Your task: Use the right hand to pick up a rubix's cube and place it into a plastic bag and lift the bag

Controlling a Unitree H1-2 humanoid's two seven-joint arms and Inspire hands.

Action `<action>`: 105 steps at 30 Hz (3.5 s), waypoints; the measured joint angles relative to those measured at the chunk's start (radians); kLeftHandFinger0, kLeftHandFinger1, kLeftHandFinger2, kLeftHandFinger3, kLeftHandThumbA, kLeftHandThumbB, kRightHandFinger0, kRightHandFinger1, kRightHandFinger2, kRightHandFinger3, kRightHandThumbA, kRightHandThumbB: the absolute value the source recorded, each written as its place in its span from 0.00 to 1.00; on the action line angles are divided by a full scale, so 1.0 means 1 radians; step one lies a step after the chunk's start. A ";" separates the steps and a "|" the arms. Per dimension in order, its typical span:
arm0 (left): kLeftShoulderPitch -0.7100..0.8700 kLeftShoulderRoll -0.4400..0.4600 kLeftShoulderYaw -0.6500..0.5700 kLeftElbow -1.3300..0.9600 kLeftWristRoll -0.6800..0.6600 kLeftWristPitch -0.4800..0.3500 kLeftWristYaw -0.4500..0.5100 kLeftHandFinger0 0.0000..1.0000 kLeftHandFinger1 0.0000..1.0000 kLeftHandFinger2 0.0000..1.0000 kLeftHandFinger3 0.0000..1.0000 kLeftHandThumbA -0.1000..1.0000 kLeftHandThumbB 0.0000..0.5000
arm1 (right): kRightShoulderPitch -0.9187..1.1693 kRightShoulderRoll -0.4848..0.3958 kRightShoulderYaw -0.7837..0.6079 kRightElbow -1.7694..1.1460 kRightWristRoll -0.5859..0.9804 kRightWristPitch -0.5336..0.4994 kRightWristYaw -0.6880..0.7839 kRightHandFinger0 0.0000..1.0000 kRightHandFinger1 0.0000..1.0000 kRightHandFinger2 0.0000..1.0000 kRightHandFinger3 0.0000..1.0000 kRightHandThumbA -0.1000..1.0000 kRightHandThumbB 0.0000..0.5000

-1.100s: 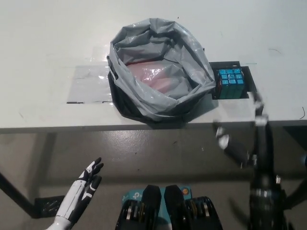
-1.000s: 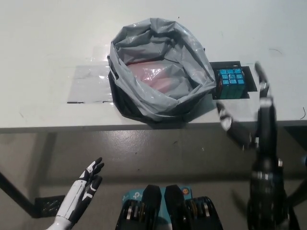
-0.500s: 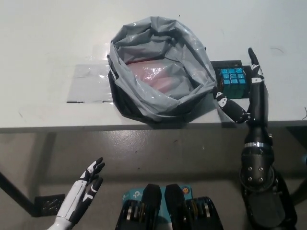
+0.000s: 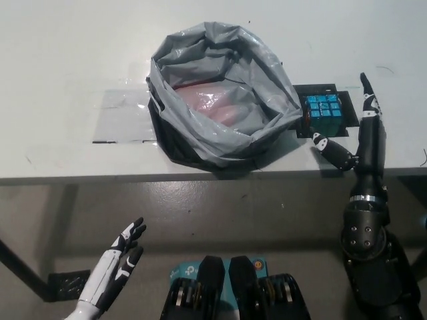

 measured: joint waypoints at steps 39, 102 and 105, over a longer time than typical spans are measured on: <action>-0.002 0.000 0.001 0.000 0.000 -0.002 0.000 1.00 1.00 1.00 1.00 1.00 0.41 | -0.244 -0.038 0.059 0.496 0.022 -0.010 -0.048 1.00 1.00 1.00 1.00 0.90 0.85; -0.038 0.000 0.008 -0.001 -0.005 -0.002 -0.013 1.00 1.00 1.00 1.00 1.00 0.43 | -0.393 -0.031 0.132 0.651 0.156 0.198 -0.037 0.00 0.38 0.82 0.78 0.00 0.51; -0.038 0.000 0.011 -0.001 -0.010 -0.002 -0.015 1.00 1.00 1.00 1.00 1.00 0.45 | -0.393 -0.031 0.132 0.656 0.156 0.197 -0.048 0.00 0.40 0.82 0.82 0.00 0.48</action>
